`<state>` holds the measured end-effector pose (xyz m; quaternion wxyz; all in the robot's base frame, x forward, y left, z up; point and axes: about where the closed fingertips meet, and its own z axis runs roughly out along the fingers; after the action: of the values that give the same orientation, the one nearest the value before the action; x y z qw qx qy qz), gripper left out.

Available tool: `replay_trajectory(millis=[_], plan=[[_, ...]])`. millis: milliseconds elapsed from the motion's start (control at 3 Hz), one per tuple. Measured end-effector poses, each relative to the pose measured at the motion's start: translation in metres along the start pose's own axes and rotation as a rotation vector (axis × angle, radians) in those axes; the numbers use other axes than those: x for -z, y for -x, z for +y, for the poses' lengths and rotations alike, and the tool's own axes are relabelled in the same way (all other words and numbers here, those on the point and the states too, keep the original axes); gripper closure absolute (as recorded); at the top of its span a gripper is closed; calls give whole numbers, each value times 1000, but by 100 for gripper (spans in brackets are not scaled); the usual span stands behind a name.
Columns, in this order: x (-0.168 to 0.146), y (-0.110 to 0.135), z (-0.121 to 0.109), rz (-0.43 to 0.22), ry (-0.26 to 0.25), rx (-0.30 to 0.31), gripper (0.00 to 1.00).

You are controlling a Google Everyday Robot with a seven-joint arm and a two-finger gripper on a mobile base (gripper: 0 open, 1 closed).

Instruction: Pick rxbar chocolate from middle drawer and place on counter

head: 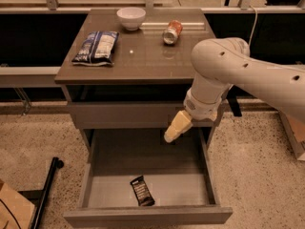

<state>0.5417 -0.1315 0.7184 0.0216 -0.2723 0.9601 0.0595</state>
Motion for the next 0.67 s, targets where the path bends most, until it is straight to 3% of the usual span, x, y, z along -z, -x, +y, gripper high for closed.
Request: replay_trajectory(millis=[333,667], plan=[[-10,2,-4,34,14,-38,0],[-42,15,10,84,72,-92,0]])
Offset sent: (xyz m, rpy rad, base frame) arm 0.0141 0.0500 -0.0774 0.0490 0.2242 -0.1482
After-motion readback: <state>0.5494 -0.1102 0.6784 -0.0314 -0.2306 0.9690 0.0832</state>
